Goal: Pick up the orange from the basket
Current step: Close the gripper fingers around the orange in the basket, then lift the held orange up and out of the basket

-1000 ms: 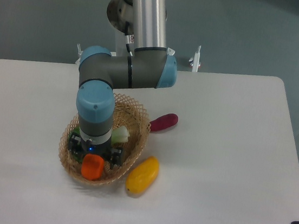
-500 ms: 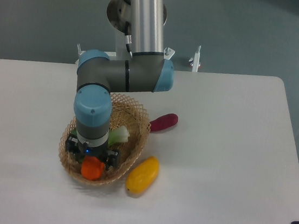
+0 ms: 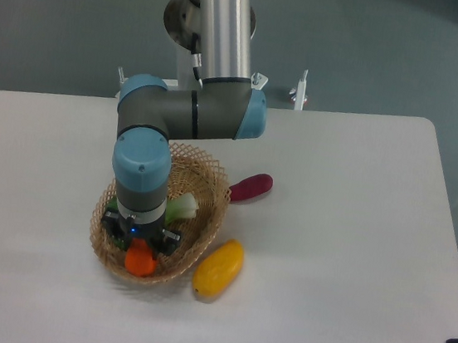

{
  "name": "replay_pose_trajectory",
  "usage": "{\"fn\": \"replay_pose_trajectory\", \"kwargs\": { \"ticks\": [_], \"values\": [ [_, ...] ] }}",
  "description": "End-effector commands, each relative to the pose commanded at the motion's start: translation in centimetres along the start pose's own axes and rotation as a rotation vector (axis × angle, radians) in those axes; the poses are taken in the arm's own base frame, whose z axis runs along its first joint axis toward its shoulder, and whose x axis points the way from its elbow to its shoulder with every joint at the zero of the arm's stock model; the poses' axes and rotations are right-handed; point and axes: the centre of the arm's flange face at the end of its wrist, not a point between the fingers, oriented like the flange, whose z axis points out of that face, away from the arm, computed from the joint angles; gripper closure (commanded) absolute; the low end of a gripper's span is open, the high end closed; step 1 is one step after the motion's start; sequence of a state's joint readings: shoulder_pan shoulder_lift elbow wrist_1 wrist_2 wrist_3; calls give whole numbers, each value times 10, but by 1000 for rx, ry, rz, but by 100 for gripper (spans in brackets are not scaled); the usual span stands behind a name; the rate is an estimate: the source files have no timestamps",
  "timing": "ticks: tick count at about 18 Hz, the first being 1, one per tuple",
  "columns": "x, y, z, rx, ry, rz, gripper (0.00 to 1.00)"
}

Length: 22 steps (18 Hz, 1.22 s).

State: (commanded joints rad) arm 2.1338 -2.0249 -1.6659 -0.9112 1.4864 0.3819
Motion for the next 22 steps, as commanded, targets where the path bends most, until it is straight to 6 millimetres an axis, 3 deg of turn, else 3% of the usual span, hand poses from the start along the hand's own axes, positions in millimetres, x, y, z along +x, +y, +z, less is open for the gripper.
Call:
{"fn": "replay_pose_trajectory", "kwargs": {
  "ticks": [3,4,8,10,12,18,22],
  "values": [
    [-3,0,-30,36,-23,28,60],
    [-11,3,-48,60,-34,52,60],
    [-60,17,-109,114,-82,89,60],
    [-81,22,-129,99,-84,113,60],
    [-118,32,-154,53,-72,177,60],
    [-197,64,-188,-6,-52,288,60],
    [-225,79,-201,-9,-55,318,60]
  ]
}}
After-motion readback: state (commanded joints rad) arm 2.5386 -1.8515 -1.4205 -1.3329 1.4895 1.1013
